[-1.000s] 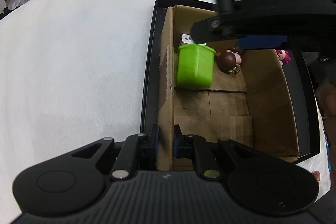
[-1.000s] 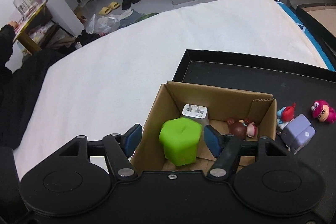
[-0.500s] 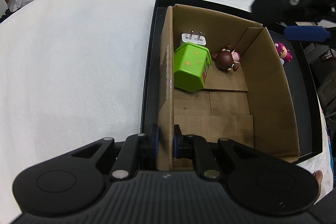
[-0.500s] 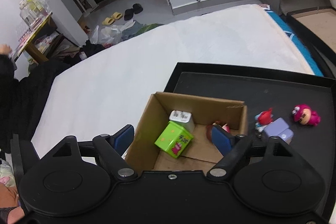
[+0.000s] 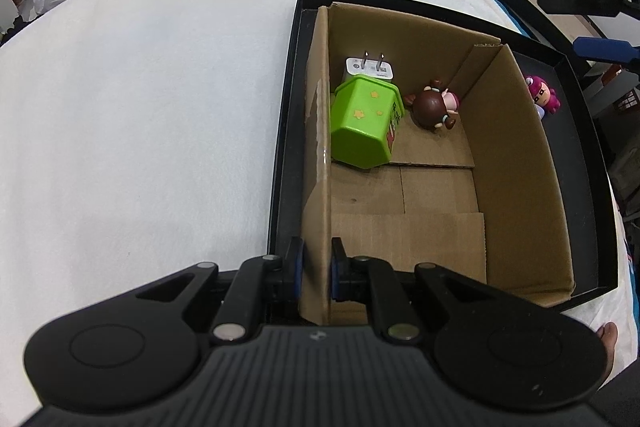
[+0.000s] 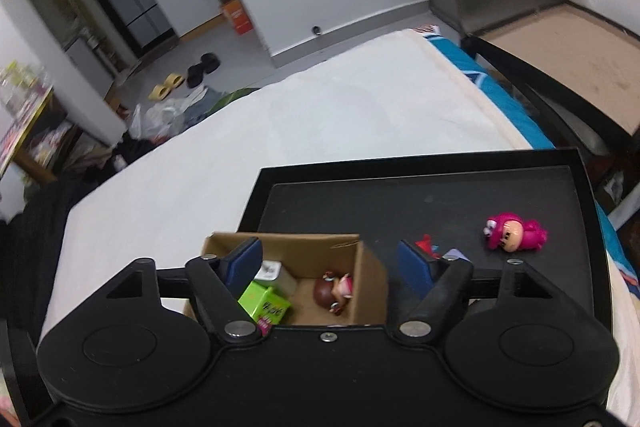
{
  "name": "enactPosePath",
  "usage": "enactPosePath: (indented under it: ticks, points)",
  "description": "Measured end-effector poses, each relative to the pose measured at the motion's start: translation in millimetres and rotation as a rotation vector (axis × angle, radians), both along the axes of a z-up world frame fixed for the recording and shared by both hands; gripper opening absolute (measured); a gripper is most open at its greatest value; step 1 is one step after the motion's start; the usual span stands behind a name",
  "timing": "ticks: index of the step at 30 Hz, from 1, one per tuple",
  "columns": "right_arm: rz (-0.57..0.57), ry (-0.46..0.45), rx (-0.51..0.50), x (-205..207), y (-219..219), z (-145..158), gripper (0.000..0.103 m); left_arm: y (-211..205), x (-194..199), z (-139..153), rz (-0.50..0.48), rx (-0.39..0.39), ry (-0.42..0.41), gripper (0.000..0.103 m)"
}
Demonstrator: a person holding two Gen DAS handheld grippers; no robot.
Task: Organize rigid objects
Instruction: 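Move the right tool to the red-haired figure and close on it, then lift the red-haired figure with the right tool and carry it toward the box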
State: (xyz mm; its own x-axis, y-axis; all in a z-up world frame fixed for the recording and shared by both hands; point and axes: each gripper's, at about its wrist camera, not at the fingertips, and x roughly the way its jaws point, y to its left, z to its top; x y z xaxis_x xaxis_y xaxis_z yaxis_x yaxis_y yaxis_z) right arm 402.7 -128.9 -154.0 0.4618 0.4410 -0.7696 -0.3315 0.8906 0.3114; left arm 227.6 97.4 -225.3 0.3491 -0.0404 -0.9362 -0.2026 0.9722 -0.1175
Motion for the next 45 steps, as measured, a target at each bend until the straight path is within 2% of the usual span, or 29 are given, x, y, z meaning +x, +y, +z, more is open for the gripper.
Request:
enactPosePath:
  ticks: [5,9,11,18,30,38,45]
  points:
    - [-0.081,0.049,0.016,16,-20,-11,0.060,-2,-1,-2,-0.001,0.003,0.003,0.011]
    - [-0.124,0.110,0.031,26,-34,-28,0.047,-2,0,-3,-0.003,0.005,0.005,0.011]
    - [-0.134,0.136,0.034,29,-37,-36,0.043,-2,0,-3,-0.003,0.004,0.005,0.011]
    - [-0.165,0.179,0.013,41,-34,-55,0.043,-2,0,-5,-0.007,0.004,0.005,0.011]
    - [-0.160,0.139,-0.117,60,-7,-87,0.043,-1,2,-8,-0.003,0.001,0.013,0.011]
    - [-0.113,0.157,-0.134,61,-8,-94,0.029,-3,7,-8,-0.001,0.014,0.013,0.012]
    - [-0.126,0.183,-0.162,61,-8,-93,0.028,-2,9,-6,0.011,0.022,0.016,0.011]
